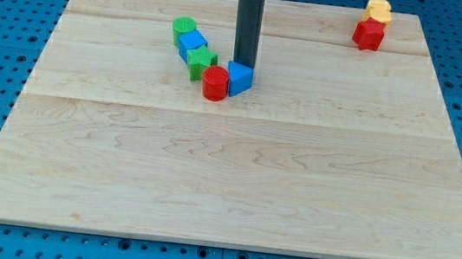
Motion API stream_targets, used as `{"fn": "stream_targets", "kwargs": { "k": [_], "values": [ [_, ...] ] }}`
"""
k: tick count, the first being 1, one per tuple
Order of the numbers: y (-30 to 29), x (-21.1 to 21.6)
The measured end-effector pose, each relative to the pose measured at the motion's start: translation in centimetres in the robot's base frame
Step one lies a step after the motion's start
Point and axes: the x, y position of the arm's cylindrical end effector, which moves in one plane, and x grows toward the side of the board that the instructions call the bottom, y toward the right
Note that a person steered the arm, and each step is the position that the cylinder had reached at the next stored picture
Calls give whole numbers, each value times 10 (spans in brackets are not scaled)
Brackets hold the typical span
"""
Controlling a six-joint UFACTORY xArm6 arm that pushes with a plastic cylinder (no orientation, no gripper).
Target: Move your arm towards the right side of the board
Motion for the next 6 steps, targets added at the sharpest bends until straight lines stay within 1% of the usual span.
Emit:
{"fn": "stream_targets", "kwargs": {
  "k": [2,3,4,6],
  "values": [
    [0,3],
    [8,-10],
    [37,-19],
    [167,-19]
  ]
}}
